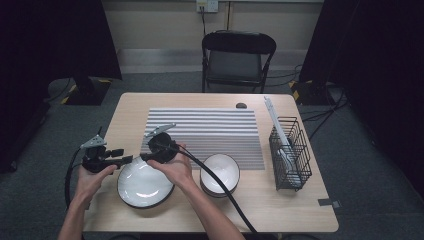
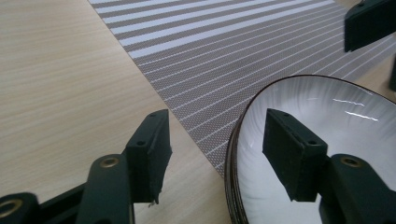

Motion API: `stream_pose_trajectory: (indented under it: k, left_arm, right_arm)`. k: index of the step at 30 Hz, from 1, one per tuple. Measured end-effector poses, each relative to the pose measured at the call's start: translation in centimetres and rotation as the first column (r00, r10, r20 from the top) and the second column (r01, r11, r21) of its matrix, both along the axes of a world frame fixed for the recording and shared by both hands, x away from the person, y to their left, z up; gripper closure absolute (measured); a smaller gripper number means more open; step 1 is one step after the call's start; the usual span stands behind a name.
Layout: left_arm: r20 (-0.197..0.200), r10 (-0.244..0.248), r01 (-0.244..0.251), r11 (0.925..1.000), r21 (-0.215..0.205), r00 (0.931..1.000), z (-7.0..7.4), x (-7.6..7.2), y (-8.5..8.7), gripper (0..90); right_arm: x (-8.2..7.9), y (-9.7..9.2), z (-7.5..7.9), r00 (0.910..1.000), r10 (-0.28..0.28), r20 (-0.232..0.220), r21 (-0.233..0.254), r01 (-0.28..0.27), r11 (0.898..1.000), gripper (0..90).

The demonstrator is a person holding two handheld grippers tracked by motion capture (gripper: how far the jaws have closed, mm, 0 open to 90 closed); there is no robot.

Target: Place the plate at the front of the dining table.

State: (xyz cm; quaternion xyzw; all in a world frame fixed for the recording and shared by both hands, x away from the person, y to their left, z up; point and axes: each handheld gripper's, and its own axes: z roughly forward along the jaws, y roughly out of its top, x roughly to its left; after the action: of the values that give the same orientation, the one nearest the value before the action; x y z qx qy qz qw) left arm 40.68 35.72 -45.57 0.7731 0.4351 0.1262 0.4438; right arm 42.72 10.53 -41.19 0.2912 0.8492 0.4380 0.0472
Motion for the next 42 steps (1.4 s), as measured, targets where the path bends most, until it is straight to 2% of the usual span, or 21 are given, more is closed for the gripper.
stream_pose_trajectory:
  k: [3, 4, 8, 12, 14, 16, 17, 21, 27, 31, 34, 35, 37, 40, 42]
  left_arm:
    - [-0.001, -0.026, 0.025, 0.9995, -0.021, 0.9997, 0.0, 0.0, -0.2, 49.2]
    - [-0.002, -0.032, 0.032, 0.9994, -0.013, 0.9995, 0.0, 0.0, -0.2, 52.6]
    - [-0.012, -0.045, 0.045, 0.9988, -0.021, 0.9989, -0.1, 0.0, -0.2, 60.5]
    - [-0.020, -0.054, 0.053, 0.9984, -0.019, 0.9984, -0.3, 0.2, -0.4, 65.9]
    - [-0.032, -0.057, 0.056, 0.9983, -0.012, 0.9979, -0.5, 0.3, -0.5, 67.1]
    - [-0.043, -0.058, 0.058, 0.9983, -0.009, 0.9974, -0.6, 0.4, -0.4, 68.0]
    - [-0.049, -0.055, 0.054, 0.9984, -0.012, 0.9973, -0.7, 0.5, -0.4, 69.0]
    - [-0.057, -0.069, 0.067, 0.9974, -0.027, 0.9960, -0.8, 0.5, -0.4, 75.9]
    - [-0.060, -0.070, 0.069, 0.9973, -0.025, 0.9957, -0.9, 0.6, -0.5, 80.8]
    - [-0.060, -0.074, 0.071, 0.9967, -0.040, 0.9955, -1.0, 0.7, -0.5, 82.8]
    - [-0.061, -0.078, 0.076, 0.9965, -0.034, 0.9951, -1.0, 0.7, -0.6, 84.5]
    - [-0.062, -0.079, 0.076, 0.9959, -0.049, 0.9950, -1.1, 0.7, -0.6, 84.9]
    - [-0.059, -0.080, 0.077, 0.9957, -0.051, 0.9951, -1.1, 0.7, -0.6, 85.3]
    - [-0.055, -0.079, 0.076, 0.9957, -0.053, 0.9953, -1.2, 0.7, -0.6, 85.6]
    - [-0.055, -0.077, 0.073, 0.9950, -0.068, 0.9955, -1.3, 0.7, -0.4, 85.8]
  right_arm:
    - [0.0, 0.0, -0.6, 0.9999, -0.012, -0.012, -0.005, 0.012, 1.000, 59.7]
    - [0.0, 0.0, -0.8, 0.9997, -0.019, -0.016, -0.002, 0.019, 1.000, 60.9]
    - [0.1, -0.1, -1.6, 0.9994, -0.031, -0.016, -0.037, 0.030, 0.999, 62.4]
    - [0.4, -0.7, -2.1, 0.9983, -0.055, -0.019, -0.050, 0.054, 0.997, 64.1]
    - [0.6, -1.0, -2.5, 0.9964, -0.084, 0.004, -0.069, 0.084, 0.994, 66.4]
    - [0.7, -1.1, -2.6, 0.9961, -0.088, -0.004, -0.060, 0.088, 0.994, 67.2]
    - [0.9, -1.4, -2.7, 0.9927, -0.120, -0.008, -0.050, 0.119, 0.992, 69.1]
    - [1.1, -1.7, -3.2, 0.9911, -0.133, -0.011, -0.081, 0.131, 0.988, 72.9]
    - [1.4, -2.1, -3.6, 0.9880, -0.153, -0.021, -0.084, 0.151, 0.985, 80.4]
    - [1.5, -2.0, -3.9, 0.9857, -0.166, -0.029, -0.075, 0.163, 0.984, 84.3]
    - [1.5, -2.1, -4.1, 0.9842, -0.172, -0.042, -0.063, 0.169, 0.984, 84.9]
    - [1.5, -2.1, -4.1, 0.9844, -0.172, -0.038, -0.063, 0.169, 0.984, 85.0]
    - [1.4, -2.1, -4.2, 0.9847, -0.171, -0.031, -0.062, 0.169, 0.984, 85.2]
    - [1.4, -2.3, -4.4, 0.9837, -0.173, -0.049, -0.048, 0.171, 0.984, 85.7]
    - [1.3, -2.3, -4.4, 0.9842, -0.172, -0.043, -0.050, 0.169, 0.984, 85.7]
